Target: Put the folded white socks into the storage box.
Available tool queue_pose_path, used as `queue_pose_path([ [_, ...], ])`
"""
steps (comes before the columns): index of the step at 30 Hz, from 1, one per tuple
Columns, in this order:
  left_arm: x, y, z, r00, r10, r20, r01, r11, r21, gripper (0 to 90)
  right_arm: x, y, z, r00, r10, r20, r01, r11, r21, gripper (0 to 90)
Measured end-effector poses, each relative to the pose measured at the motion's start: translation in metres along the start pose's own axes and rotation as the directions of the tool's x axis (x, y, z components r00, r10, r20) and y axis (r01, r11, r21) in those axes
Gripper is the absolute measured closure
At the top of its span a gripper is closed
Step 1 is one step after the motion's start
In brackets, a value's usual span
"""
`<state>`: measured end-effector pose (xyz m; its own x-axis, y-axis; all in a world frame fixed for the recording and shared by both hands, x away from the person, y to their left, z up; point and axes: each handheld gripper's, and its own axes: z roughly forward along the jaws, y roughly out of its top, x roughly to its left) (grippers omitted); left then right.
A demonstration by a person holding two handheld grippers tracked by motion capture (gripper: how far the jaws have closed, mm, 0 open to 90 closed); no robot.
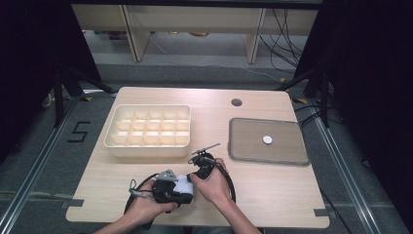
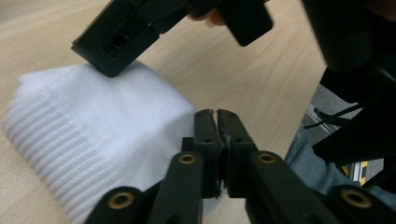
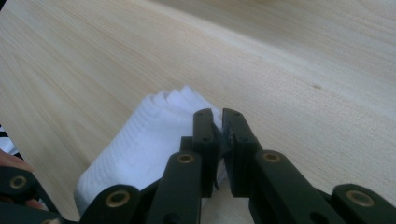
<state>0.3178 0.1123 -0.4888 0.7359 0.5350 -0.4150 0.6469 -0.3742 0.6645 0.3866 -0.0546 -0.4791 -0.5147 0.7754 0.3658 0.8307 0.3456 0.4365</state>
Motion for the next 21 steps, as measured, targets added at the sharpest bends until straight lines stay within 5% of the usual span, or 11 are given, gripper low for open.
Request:
queue_pose_path([
  [1, -0.001, 0.001, -0.003, 1.0000, 0.004, 0.001, -0.004, 0.9999, -0.010, 80.2, 0.001, 0.000, -0.001, 1.0000, 0.009, 0.001, -0.009, 1.000, -0.002, 82.1],
  [2, -0.002, 0.001, -0.008, 1.0000, 0.008, 0.003, -0.007, 0.9998, -0.020, 77.2, -0.002, 0.000, -0.001, 0.9991, -0.043, -0.001, 0.043, 0.999, -0.029, 79.7],
  [3, -0.003, 0.003, -0.015, 0.9999, 0.011, 0.004, -0.011, 0.9994, -0.034, 73.8, 0.002, -0.001, -0.004, 1.0000, -0.002, 0.008, 0.003, 1.000, -0.024, 77.4],
  [10, 0.000, 0.011, -0.047, 0.9975, 0.022, -0.067, -0.031, 0.9913, -0.128, 50.3, 0.000, -0.001, -0.019, 0.9971, -0.073, 0.024, 0.075, 0.989, -0.130, 62.8],
  [16, 0.012, 0.012, -0.066, 0.9936, 0.001, -0.113, -0.023, 0.9802, -0.197, 36.6, -0.006, -0.006, -0.035, 0.9980, -0.056, 0.031, 0.060, 0.983, -0.173, 56.3],
  [21, 0.027, 0.009, -0.071, 0.9877, -0.033, -0.153, 0.002, 0.9796, -0.201, 33.1, -0.015, -0.016, -0.048, 0.9979, -0.044, 0.048, 0.052, 0.979, -0.197, 55.0],
])
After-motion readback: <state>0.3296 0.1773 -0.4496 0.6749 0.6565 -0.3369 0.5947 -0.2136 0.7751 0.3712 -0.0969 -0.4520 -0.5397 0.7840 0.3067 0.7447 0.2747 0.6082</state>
